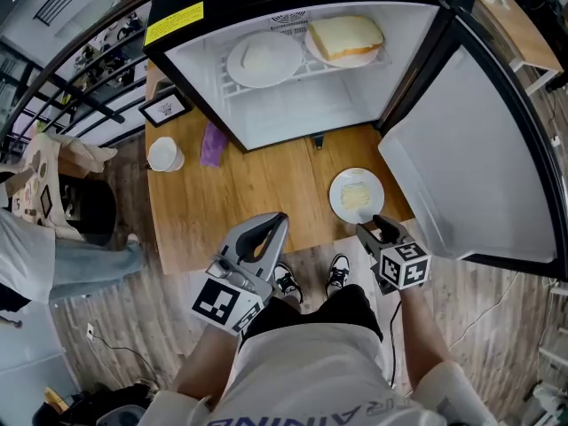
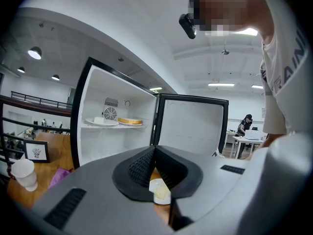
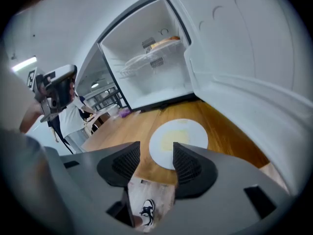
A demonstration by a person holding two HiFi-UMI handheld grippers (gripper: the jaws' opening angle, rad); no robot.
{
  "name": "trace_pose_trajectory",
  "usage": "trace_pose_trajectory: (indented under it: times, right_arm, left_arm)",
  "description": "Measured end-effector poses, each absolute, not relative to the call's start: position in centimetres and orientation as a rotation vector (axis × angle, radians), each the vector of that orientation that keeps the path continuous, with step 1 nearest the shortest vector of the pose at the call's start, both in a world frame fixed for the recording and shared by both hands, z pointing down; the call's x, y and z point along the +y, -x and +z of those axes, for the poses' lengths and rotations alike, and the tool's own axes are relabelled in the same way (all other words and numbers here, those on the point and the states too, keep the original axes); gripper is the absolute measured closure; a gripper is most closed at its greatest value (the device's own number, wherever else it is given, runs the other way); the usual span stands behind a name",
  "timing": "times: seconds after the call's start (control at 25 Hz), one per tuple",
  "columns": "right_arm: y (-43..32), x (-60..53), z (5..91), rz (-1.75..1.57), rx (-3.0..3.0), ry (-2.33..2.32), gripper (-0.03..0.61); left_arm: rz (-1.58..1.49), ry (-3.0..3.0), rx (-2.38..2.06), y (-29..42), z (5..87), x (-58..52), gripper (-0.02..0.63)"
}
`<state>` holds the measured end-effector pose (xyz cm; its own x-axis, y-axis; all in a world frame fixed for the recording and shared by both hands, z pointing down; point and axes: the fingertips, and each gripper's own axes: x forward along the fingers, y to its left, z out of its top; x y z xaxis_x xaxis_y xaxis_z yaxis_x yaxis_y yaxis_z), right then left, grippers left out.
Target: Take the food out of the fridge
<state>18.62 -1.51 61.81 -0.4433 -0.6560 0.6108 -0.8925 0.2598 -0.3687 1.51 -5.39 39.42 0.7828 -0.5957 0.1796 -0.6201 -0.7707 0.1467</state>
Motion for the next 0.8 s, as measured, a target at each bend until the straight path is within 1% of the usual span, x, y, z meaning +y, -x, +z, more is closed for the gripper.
trace_pose_trajectory:
  times: [0.04,0.08,0.16,0.32,0.4,0.52,0.8]
  right_arm:
    - [-18.4,-1.9,60.5,0.977,-2.234,-1.436,0.36]
    - [-18.2,-2.4,59.2,0.965,-2.263,-1.459,0.384]
    - [-18.0,-3.4,56.5,0.945,-2.324,-1.517,0.472]
    - [-17.5,-4.9,51.1,0.975,-2.462,-1.595,0.526]
    - [-17.3,-5.5,48.5,1.052,-2.546,-1.62,0.543]
    - [-16.7,-6.2,44.9,1.124,-2.667,-1.643,0.551]
    - [-14.7,-6.9,38.9,0.681,-2.665,-1.671,0.558]
  left_arm:
    - [0.174,-2.781,-0.962,-1.4,39.2,-5.4,0.604]
    - [0.169,-2.787,-0.969,-1.4,39.0,-5.5,0.604]
    - [0.164,-2.801,-0.986,-1.0,38.6,-5.7,0.604]
    - [0.133,-2.818,-1.03,0.0,37.2,-6.4,0.604]
    - [0.119,-2.821,-1.059,0.7,36.7,-6.8,0.604]
    - [0.108,-2.831,-1.1,1.6,35.9,-7.1,0.604]
    - [0.05,-2.845,-1.176,3.3,33.3,-7.2,0.604]
